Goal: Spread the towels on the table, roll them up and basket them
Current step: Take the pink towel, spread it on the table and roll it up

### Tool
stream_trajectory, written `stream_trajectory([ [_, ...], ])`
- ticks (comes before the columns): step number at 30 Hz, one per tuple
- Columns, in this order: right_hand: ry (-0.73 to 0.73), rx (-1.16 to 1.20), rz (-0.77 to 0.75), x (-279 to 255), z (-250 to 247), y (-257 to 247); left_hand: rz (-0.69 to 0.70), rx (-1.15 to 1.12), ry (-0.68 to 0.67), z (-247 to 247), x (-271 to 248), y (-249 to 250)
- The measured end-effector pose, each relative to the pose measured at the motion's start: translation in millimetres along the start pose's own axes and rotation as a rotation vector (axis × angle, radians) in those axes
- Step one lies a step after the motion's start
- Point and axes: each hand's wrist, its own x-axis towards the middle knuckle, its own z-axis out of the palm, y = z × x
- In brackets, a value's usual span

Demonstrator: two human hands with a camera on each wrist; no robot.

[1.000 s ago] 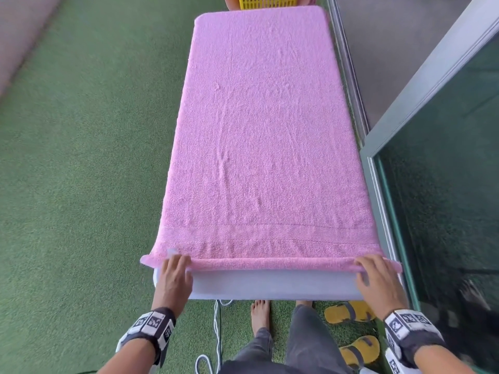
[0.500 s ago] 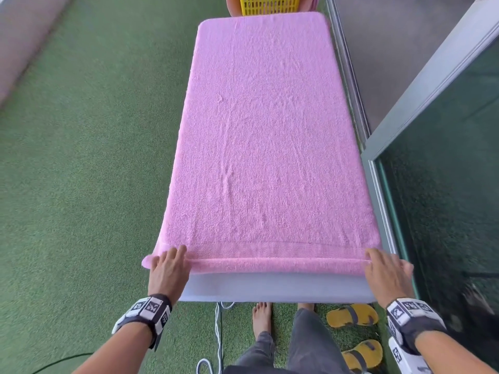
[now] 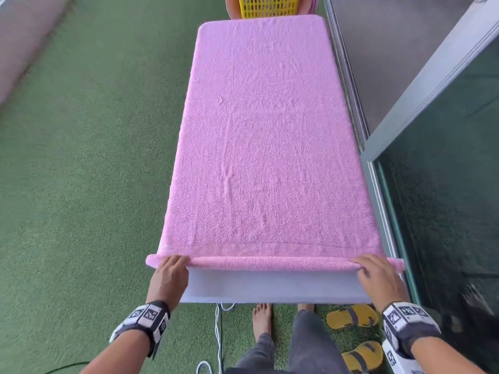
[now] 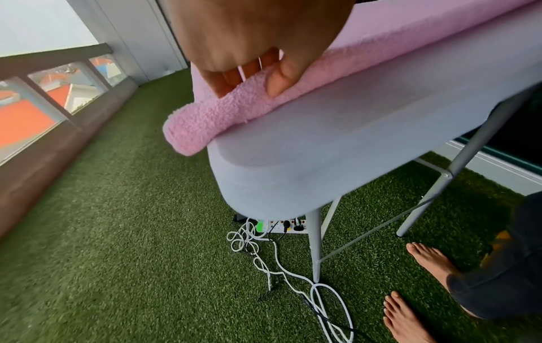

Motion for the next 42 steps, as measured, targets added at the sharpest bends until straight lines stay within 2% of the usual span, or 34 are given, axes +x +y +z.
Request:
stream_trajectory([
  [5,-0.09,-0.204,0.027,3.0,-15.8,-5.1,-0.042,0.117,-0.1,-9.6,9.2,1.0],
  [9,-0.009,-0.198,0.072,5.8,-17.0,-4.3,-0.081,0.169,-0.047,-9.3,15.1,6.3],
  [10,-0.039,-0.182,0.054,3.6,-15.0,-4.6,-0.042,0.158,-0.02,-4.8,13.5,5.5],
  [13,-0.133,-0.142,-0.024,-5.3,-7.4,-4.9,0.036,0.104,-0.07,2.7,4.9,5.7],
  [17,-0.068,-0.089,-0.021,-5.1,-9.6,-4.8,0.066,0.089,-0.035,6.2,8.5,-1.9],
  [20,-0.082,-0.115,0.012,2.5,-16.5,-6.9,0.063,0.097,-0.055,3.0,15.0,-3.5],
  [24,-0.066,-0.267,-0.033,5.5,-15.2,-9.5,0.027,0.158,-0.124,-3.8,11.2,5.9],
  [26,-0.038,-0.263,-0.037,5.9,-13.6,-11.4,0.008,0.182,-0.14,-3.3,9.6,7.3],
  [29,0.04,-0.219,0.001,2.2,-7.4,-1.9,-0.046,0.197,-0.095,-4.3,13.3,7.6],
  [32,-0.015,-0.084,-0.047,-12.5,-2.6,-0.9,-0.016,0.254,-0.064,-5.0,12.2,8.3],
  [35,-0.051,-0.034,-0.091,-25.0,-1.5,-1.8,0.048,0.187,-0.078,1.6,8.0,8.6],
  [39,-0.131,-0.082,-0.055,-28.6,1.7,6.1,0.026,0.146,-0.073,3.7,5.7,11.7],
  [42,-0.157,-0.123,-0.093,-25.7,-1.4,7.2,0.02,0.129,-0.08,2.3,4.2,12.4],
])
